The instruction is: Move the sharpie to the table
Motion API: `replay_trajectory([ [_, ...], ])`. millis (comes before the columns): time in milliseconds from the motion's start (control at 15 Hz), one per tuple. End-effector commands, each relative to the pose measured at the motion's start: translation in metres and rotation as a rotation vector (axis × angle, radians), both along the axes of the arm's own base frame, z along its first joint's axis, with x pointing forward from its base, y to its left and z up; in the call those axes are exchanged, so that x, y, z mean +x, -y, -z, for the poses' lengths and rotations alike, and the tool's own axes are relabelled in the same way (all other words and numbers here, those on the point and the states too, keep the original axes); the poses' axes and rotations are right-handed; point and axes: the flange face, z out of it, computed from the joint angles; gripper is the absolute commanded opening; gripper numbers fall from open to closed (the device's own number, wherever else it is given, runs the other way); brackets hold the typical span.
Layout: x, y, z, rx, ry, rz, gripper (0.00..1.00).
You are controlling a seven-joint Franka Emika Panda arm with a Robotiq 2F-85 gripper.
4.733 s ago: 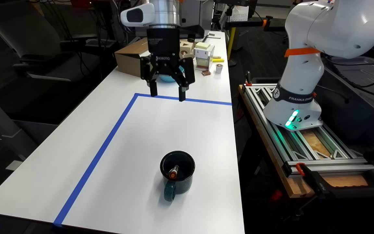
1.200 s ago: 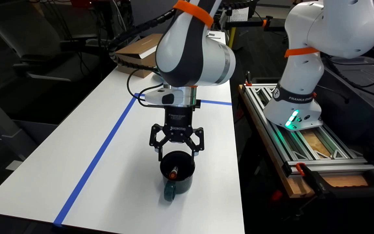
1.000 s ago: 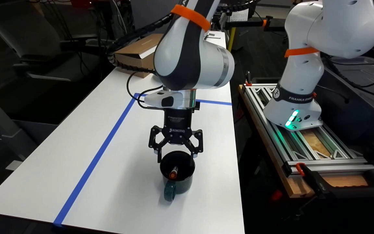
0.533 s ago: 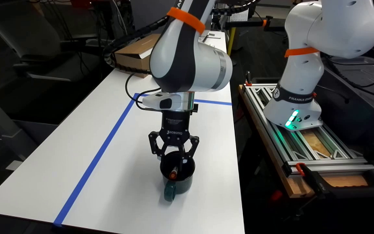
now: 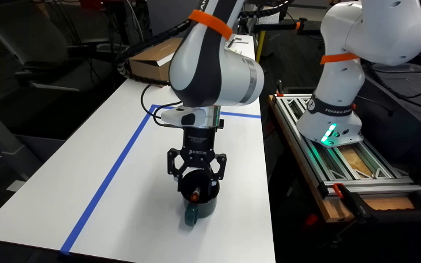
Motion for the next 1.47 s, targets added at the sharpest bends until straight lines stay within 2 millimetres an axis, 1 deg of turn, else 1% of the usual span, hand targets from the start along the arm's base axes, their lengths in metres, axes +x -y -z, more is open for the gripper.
replay_trajectory([
  [0, -0.006, -0.007, 0.002, -0.005, 0.012, 0.000, 0.62],
  [67, -0.007, -0.008, 0.002, -0.004, 0.013, -0.001, 0.47],
  [133, -0.007, -0.008, 0.001, -0.006, 0.015, -0.001, 0.49],
  [200, -0.006, -0.008, 0.000, -0.006, 0.019, 0.002, 0.41],
  [400, -0.004, -0.007, -0.002, -0.010, 0.027, 0.013, 0.40],
  [533, -0.005, -0.007, -0.001, -0.010, 0.024, 0.018, 0.41],
  [600, -0.006, -0.007, -0.001, -0.009, 0.023, 0.018, 0.44],
  [667, -0.007, -0.007, -0.001, -0.009, 0.022, 0.018, 0.39],
  [733, -0.007, -0.008, -0.001, -0.008, 0.021, 0.018, 0.35],
  [800, -0.008, -0.009, -0.001, -0.006, 0.022, 0.016, 0.28],
  [933, -0.008, -0.011, -0.002, -0.003, 0.025, 0.011, 0.08],
  [1000, -0.010, -0.012, -0.002, -0.002, 0.026, 0.009, 0.00],
  [1067, -0.010, -0.013, -0.001, -0.002, 0.026, 0.006, 0.05],
  [1267, -0.012, -0.014, -0.001, 0.000, 0.026, -0.002, 0.05],
  [1400, -0.014, -0.012, -0.005, 0.005, 0.021, -0.008, 0.05],
])
